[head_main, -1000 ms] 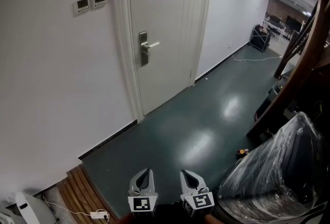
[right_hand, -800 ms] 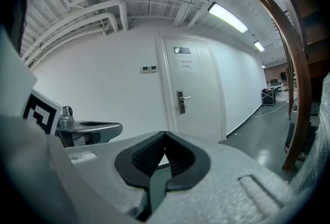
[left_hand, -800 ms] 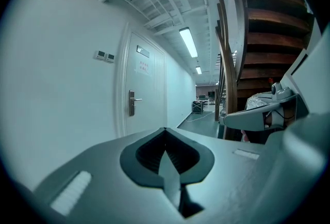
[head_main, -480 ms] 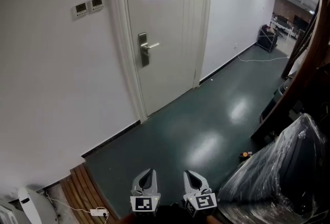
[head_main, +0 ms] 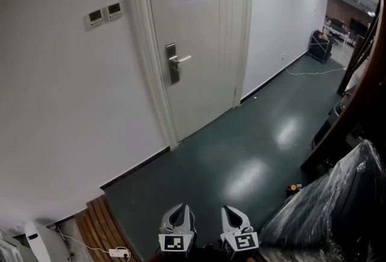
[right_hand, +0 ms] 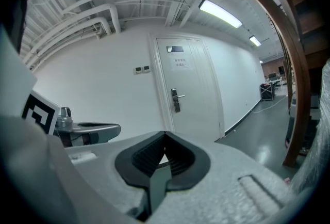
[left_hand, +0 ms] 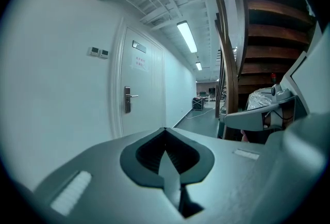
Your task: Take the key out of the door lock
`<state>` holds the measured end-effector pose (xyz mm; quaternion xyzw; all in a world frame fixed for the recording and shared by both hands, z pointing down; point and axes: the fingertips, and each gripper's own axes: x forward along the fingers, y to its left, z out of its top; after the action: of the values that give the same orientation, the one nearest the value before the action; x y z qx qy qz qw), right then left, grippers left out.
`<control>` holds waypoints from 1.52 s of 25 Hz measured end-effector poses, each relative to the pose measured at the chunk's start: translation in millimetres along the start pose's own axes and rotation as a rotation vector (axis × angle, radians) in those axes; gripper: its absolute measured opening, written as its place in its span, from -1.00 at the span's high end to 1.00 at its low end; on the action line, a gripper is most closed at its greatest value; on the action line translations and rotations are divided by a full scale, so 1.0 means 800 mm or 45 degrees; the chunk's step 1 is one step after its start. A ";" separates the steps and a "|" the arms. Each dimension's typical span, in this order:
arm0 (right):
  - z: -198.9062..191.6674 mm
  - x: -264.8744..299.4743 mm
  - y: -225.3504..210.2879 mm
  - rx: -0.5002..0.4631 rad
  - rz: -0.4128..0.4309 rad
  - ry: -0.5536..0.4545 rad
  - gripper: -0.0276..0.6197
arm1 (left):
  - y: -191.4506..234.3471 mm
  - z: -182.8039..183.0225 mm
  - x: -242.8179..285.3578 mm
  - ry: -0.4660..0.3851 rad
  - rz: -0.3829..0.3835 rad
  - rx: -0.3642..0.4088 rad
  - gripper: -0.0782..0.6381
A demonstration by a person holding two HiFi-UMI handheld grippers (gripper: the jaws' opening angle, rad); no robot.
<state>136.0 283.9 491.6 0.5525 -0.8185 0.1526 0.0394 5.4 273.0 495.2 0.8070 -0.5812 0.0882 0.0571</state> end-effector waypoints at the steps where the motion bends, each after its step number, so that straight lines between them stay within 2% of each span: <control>1: 0.001 0.004 -0.004 -0.008 -0.002 0.000 0.94 | 0.000 0.000 0.008 0.002 -0.008 -0.008 0.73; 4: -0.006 0.021 -0.013 -0.039 0.015 0.004 0.94 | 0.000 0.003 0.033 -0.006 -0.040 -0.019 0.73; 10: -0.001 0.082 -0.031 -0.051 -0.023 0.041 0.94 | 0.025 -0.002 0.097 0.024 -0.088 -0.033 0.73; 17: 0.042 0.186 -0.031 -0.117 -0.026 0.058 0.94 | 0.087 0.024 0.185 -0.013 -0.099 -0.092 0.73; 27: 0.093 0.328 0.003 -0.172 0.014 0.037 0.94 | 0.202 0.058 0.270 -0.063 -0.059 -0.104 0.73; 34: 0.119 0.377 -0.006 -0.176 -0.039 0.027 0.94 | 0.237 0.071 0.308 -0.076 -0.046 -0.106 0.73; 38: 0.128 0.404 -0.011 -0.177 -0.003 0.022 0.94 | 0.251 0.074 0.328 -0.073 0.002 -0.125 0.73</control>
<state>29.8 -37.7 471.2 0.5479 -0.8262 0.1002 0.0851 -99.1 -45.7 489.7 0.8050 -0.5868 0.0364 0.0799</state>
